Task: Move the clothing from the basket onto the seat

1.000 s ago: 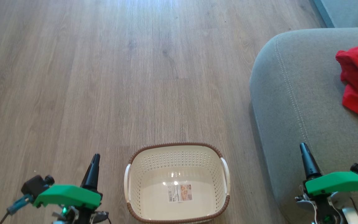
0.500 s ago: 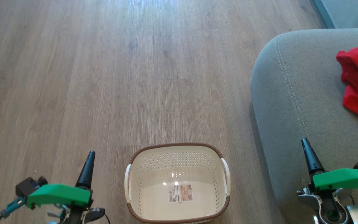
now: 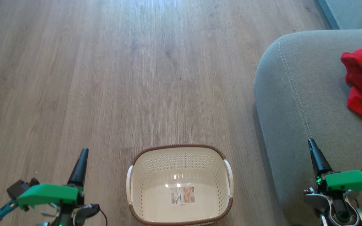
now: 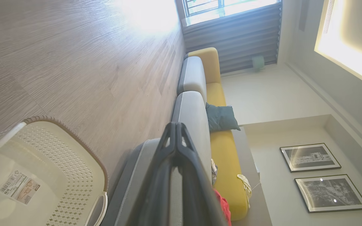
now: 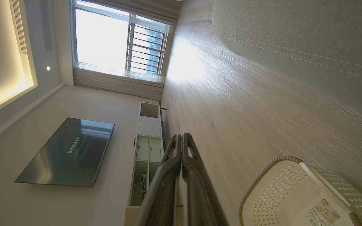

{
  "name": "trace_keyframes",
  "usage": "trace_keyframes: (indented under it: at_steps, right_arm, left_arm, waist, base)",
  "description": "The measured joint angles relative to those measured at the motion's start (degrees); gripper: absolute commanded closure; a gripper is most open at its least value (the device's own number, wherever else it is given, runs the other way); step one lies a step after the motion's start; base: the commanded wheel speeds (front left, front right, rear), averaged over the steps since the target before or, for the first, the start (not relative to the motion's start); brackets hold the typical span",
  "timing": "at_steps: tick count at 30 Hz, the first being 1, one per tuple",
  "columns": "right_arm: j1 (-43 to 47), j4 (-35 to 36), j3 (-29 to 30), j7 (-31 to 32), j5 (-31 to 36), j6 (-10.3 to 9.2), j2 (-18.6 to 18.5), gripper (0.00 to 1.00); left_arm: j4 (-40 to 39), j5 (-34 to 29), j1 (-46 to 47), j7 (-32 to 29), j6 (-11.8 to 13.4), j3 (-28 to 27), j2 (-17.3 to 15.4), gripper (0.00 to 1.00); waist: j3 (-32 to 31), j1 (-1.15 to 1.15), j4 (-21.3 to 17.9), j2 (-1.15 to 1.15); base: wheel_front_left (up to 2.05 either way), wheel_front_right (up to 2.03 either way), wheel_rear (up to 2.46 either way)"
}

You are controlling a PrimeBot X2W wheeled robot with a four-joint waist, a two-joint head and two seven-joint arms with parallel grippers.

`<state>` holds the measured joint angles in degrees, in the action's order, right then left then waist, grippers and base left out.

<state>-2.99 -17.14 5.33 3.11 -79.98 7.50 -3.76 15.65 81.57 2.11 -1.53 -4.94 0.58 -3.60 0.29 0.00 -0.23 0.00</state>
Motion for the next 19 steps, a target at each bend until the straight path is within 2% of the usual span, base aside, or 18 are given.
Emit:
trace_keyframes:
  at_steps: [19]
  right_arm:
    - [0.0,0.8,2.0,3.0,-10.8,-0.01,0.7,1.00]
  left_arm:
    - [0.0,10.8,0.5,-3.0,-2.0,-2.8,0.0,1.00]
  waist:
    - [-0.1,0.00,0.2,0.00]
  base:
    - [0.00,0.00,0.00]
